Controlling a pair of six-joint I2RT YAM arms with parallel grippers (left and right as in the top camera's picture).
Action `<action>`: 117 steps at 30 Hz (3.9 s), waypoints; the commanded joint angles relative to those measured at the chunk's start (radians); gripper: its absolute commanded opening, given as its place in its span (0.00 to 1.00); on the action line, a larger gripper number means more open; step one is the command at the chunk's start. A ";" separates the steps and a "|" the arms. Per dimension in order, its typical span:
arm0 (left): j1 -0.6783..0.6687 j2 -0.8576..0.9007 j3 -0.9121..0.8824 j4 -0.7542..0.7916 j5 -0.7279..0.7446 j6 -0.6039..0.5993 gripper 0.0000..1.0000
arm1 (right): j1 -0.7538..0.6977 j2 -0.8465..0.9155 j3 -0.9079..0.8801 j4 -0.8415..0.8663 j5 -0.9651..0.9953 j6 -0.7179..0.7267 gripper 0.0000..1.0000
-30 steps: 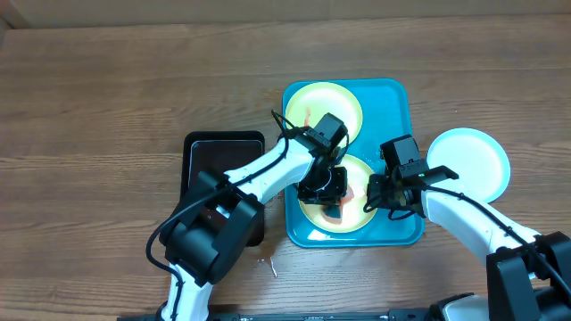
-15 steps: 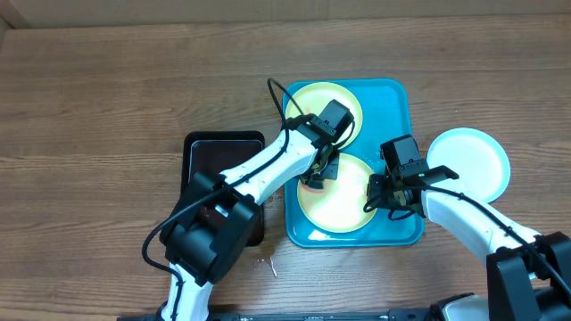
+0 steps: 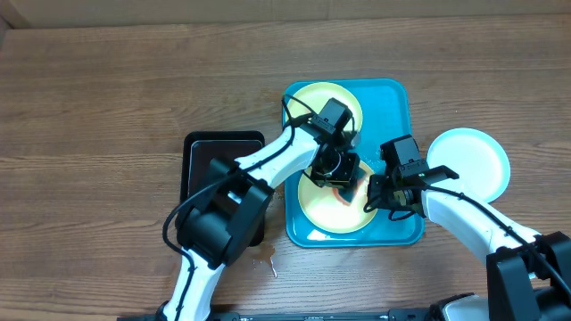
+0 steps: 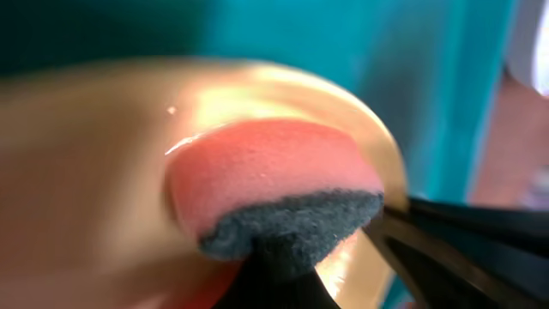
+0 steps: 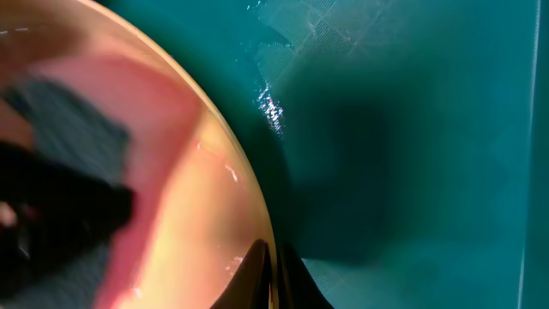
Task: Clean dirty plates on tray and stack at the side
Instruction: 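Scrub the lower yellow plate with the sponge using the left gripper, then put the sponge back on the black tray with the left gripper, then lift the yellow plate with the right gripper and tilt it over the black tray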
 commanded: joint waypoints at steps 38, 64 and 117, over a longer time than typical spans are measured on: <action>0.143 -0.586 0.041 -0.433 -0.538 -0.048 0.04 | 0.000 0.031 -0.010 -0.009 0.016 -0.003 0.04; 0.432 -0.555 -0.375 -0.363 -0.557 -0.032 0.48 | 0.005 -0.023 0.179 -0.252 0.091 0.037 0.04; 0.864 -0.756 0.186 -0.782 -0.613 -0.003 1.00 | 0.963 0.127 0.639 0.055 1.397 -0.380 0.04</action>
